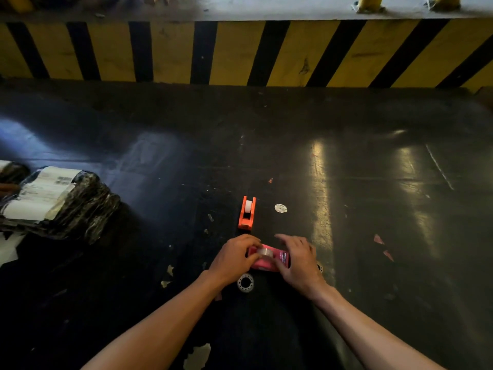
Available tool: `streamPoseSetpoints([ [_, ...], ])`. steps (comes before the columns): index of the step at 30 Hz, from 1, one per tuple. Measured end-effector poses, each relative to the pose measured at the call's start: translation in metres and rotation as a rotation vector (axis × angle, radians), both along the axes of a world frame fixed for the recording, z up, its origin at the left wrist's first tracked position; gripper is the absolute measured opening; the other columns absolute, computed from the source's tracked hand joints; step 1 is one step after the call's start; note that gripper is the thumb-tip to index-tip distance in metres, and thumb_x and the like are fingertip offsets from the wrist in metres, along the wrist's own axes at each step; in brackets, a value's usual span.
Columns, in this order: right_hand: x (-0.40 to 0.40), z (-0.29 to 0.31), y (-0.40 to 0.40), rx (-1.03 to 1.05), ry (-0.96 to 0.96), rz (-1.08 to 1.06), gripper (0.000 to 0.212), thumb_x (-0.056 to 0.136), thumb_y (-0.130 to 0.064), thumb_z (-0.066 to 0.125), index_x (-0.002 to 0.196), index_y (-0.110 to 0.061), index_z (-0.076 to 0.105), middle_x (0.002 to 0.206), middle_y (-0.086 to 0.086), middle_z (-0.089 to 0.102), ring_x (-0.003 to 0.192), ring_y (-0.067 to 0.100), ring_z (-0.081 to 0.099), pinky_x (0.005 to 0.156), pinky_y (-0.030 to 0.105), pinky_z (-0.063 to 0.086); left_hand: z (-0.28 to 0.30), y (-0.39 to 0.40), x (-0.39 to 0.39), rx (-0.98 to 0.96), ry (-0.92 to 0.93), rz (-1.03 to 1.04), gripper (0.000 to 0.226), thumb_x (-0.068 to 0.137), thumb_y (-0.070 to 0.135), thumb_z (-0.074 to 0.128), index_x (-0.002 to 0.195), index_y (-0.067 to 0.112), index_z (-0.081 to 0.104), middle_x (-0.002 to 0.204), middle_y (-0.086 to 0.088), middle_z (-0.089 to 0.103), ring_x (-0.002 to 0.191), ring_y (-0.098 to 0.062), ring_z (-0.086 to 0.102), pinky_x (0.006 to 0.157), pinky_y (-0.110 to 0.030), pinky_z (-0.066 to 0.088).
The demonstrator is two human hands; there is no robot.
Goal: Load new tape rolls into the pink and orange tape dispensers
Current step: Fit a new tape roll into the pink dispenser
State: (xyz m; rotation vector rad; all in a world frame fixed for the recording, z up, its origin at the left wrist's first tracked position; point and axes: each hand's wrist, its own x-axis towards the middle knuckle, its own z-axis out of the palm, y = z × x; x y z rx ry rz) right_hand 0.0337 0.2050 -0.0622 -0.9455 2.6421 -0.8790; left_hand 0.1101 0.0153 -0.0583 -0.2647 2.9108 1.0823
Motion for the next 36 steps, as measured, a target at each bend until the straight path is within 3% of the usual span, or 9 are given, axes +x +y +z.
streamPoseSetpoints([
  [3,0.009,0.001,-0.003,0.101,0.023,-0.162,0.034,0.089,-0.048,0.058,0.116,-0.028,0.066,0.12,-0.002,0.056,0.124,0.019,0.039,0.102,0.041,0.03,0.0,0.0,-0.001,0.011,-0.012,-0.002,0.027,0.09,0.022,0.071,0.117,0.019,0.069,0.13,0.002,0.065,0.115,-0.008,0.062,0.101,-0.031,0.053],
  [7,0.017,0.007,-0.017,0.157,-0.073,-0.232,0.037,0.092,-0.055,0.052,0.106,-0.027,0.072,0.129,-0.001,0.052,0.13,0.019,0.033,0.108,0.042,0.026,0.002,-0.001,-0.003,0.025,-0.039,0.0,0.023,0.09,0.025,0.071,0.113,0.02,0.07,0.127,0.004,0.066,0.111,-0.007,0.063,0.099,-0.032,0.054],
  [12,0.022,0.02,-0.03,0.136,-0.093,-0.346,0.029,0.086,-0.053,0.063,0.096,-0.028,0.074,0.127,-0.002,0.055,0.125,0.021,0.039,0.103,0.043,0.032,0.005,0.0,-0.004,0.038,-0.036,0.011,0.019,0.09,0.022,0.071,0.11,0.019,0.072,0.124,0.003,0.067,0.109,-0.008,0.065,0.097,-0.033,0.056],
  [21,0.022,0.028,-0.044,0.106,-0.282,-0.475,0.02,0.089,-0.042,0.064,0.094,-0.025,0.073,0.12,0.002,0.057,0.116,0.024,0.045,0.095,0.04,0.038,0.007,0.001,-0.004,0.035,-0.056,-0.001,0.024,0.092,0.026,0.069,0.115,0.02,0.07,0.123,0.004,0.067,0.107,-0.007,0.065,0.096,-0.034,0.057],
  [27,0.018,0.023,-0.03,-0.072,-0.339,-0.503,0.013,0.091,-0.022,0.066,0.087,-0.011,0.07,0.105,0.011,0.062,0.09,0.02,0.055,0.076,0.023,0.036,0.008,-0.001,-0.002,0.015,-0.05,-0.006,0.028,0.089,0.02,0.073,0.117,0.017,0.071,0.125,0.001,0.068,0.111,-0.01,0.064,0.099,-0.034,0.055],
  [32,0.018,0.014,-0.012,-0.191,-0.395,-0.591,0.014,0.091,-0.02,0.067,0.079,-0.013,0.064,0.093,0.01,0.065,0.08,0.019,0.059,0.059,0.019,0.036,0.008,-0.001,0.0,0.022,-0.033,-0.005,0.028,0.089,0.02,0.073,0.117,0.018,0.07,0.129,0.001,0.067,0.115,-0.009,0.063,0.101,-0.029,0.052],
  [36,0.019,0.002,-0.005,-0.328,-0.487,-0.689,0.014,0.09,-0.017,0.067,0.077,-0.012,0.065,0.083,0.01,0.07,0.076,0.023,0.065,0.057,0.023,0.043,0.008,-0.003,-0.001,0.03,-0.048,-0.016,0.025,0.09,0.021,0.072,0.115,0.019,0.07,0.131,0.0,0.066,0.118,-0.011,0.061,0.104,-0.032,0.051],
])
